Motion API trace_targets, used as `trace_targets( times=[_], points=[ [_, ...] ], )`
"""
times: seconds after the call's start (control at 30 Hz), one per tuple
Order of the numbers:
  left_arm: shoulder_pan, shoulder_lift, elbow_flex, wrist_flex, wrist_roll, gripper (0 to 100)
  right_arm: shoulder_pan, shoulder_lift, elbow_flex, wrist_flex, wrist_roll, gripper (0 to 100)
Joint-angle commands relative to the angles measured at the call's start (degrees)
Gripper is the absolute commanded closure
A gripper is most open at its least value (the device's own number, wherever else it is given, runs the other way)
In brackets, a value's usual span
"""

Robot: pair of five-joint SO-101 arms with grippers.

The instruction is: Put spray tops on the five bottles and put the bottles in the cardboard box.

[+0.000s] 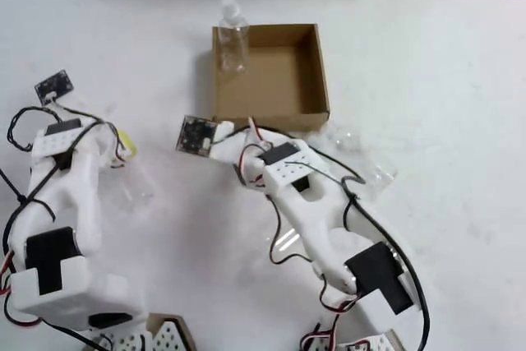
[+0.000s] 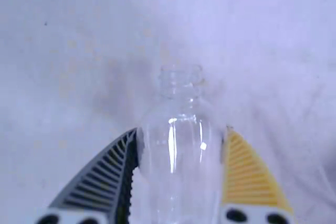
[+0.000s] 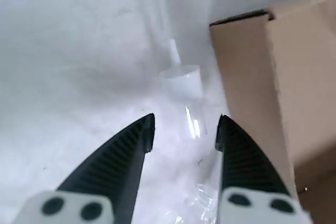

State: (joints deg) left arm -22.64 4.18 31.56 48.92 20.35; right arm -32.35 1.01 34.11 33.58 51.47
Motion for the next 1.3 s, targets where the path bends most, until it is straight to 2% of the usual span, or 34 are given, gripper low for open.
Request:
trace_targets(
  times=[0.0,0.1,0.8,0.9,0.97,1.07,1.1,1.17,1.27],
  points=[
    [-0.7,-3.2,-0.1,-1.3,-0.8,98,-1.0,-0.1,-2.5,-0.7,2.5,80.0],
    [-0.7,-3.2,-0.1,-1.3,-0.8,98,-0.9,1.7,-2.7,-1.0,4.2,75.9],
    [-0.6,-3.2,0.0,-1.4,-0.8,98,-1.1,14.2,-13.5,-0.5,5.3,75.8],
    [-0.6,-3.2,0.0,-1.4,-0.8,98,-1.1,15.9,-16.4,2.8,5.4,76.1],
    [-0.3,-3.2,0.0,-1.5,-0.9,98,-0.8,15.9,-18.5,6.3,5.4,80.3],
    [0.2,-3.2,0.0,-1.5,-0.9,98,-0.7,15.9,-20.5,8.9,5.3,97.2],
    [0.2,-3.2,0.0,-1.5,-0.9,98,-0.7,15.9,-20.7,9.4,5.3,99.4],
    [0.2,-3.2,0.0,-1.5,-0.9,98,0.0,15.4,-20.9,11.4,5.3,95.4],
    [0.2,-3.2,0.0,-1.5,-1.0,98,0.5,12.2,-20.8,15.4,5.3,98.1]
  ],
)
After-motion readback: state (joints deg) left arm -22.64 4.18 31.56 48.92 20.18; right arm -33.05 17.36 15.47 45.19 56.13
